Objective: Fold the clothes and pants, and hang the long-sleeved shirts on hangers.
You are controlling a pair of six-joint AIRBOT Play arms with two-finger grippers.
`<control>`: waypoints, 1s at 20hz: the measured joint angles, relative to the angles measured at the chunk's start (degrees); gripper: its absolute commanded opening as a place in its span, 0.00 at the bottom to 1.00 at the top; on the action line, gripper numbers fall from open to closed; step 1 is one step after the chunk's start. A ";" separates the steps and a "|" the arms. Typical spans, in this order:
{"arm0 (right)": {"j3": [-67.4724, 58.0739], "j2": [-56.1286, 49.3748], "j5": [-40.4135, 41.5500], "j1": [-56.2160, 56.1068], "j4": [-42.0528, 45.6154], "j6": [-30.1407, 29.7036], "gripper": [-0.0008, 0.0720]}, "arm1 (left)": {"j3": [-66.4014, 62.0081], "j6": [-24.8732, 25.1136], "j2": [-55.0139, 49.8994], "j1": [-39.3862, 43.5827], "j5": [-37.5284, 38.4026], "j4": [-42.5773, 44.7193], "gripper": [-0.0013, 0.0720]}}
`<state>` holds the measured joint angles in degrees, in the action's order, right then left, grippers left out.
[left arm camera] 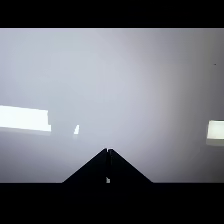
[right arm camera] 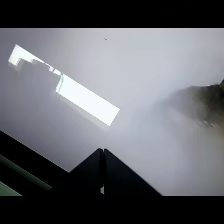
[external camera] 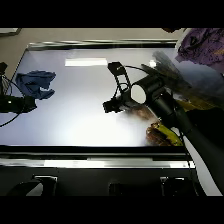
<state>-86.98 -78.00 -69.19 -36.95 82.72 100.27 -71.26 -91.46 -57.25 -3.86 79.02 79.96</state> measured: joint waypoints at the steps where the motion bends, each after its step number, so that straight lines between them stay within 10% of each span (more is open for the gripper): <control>1: 0.00 0.00 0.00 0.00 0.02 0.00 0.05 | 0.00 0.00 0.00 0.00 0.00 0.00 0.04; 18: 0.00 0.00 0.02 0.00 0.02 0.02 0.05 | 0.00 0.00 0.00 0.00 -0.02 0.02 0.04; 19: 0.00 0.00 0.00 0.00 0.02 0.00 0.05 | 0.02 0.00 0.00 0.00 -0.11 0.00 0.12; 20: 0.00 0.00 0.02 0.00 0.02 0.02 0.05 | 0.04 0.00 0.00 0.00 -0.24 0.00 0.72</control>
<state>-86.98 -78.00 -69.17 -36.95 82.74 100.29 -71.22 -91.46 -57.25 -3.86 78.78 79.96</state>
